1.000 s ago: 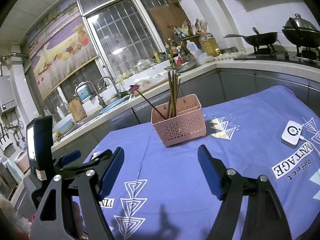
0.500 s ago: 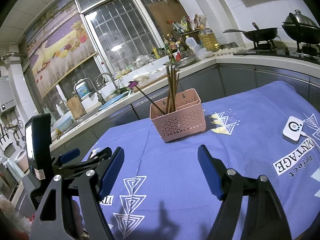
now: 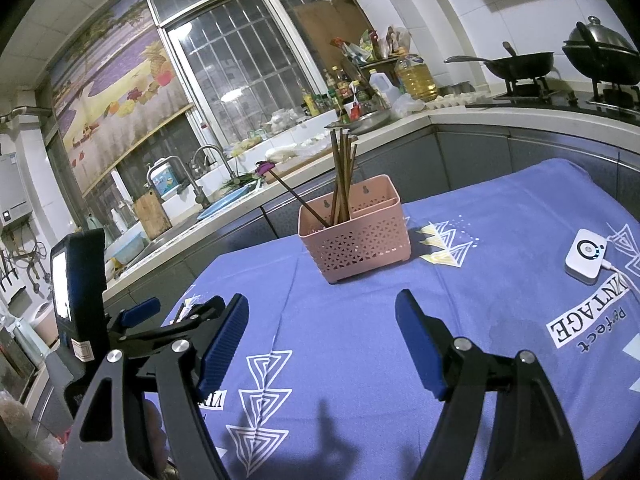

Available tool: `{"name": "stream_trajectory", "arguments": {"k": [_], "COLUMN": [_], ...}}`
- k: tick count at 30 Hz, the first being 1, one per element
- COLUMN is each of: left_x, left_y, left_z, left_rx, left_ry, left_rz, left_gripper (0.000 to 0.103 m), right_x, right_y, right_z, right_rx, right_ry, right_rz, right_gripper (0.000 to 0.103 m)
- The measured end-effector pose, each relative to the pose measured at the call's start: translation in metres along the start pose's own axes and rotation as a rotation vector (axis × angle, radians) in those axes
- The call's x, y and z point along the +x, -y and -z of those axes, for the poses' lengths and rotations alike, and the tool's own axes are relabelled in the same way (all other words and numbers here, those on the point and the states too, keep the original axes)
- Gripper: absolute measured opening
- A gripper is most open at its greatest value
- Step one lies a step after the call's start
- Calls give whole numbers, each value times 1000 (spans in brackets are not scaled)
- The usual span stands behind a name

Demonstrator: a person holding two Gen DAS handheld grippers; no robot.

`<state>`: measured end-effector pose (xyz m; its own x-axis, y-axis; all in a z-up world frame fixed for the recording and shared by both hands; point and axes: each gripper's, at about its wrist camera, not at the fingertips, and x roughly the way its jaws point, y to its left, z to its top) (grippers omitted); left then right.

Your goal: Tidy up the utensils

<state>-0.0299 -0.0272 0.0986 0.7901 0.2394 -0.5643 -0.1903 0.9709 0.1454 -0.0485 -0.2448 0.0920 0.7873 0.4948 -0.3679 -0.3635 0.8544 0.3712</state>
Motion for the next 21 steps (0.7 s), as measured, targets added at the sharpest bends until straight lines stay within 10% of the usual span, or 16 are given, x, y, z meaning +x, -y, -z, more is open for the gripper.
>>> {"name": "stream_trajectory", "arguments": {"k": [21], "left_x": [-7], "left_y": [-8], "left_z": [-3], "left_rx": [-3], "left_ry": [17], "left_rz": [-6], "left_gripper": [97], "right_x": [0], "right_y": [0], "right_z": [-3], "right_rx": [4], "right_ry": [-2], "right_rz": [1], "right_gripper": [76]}}
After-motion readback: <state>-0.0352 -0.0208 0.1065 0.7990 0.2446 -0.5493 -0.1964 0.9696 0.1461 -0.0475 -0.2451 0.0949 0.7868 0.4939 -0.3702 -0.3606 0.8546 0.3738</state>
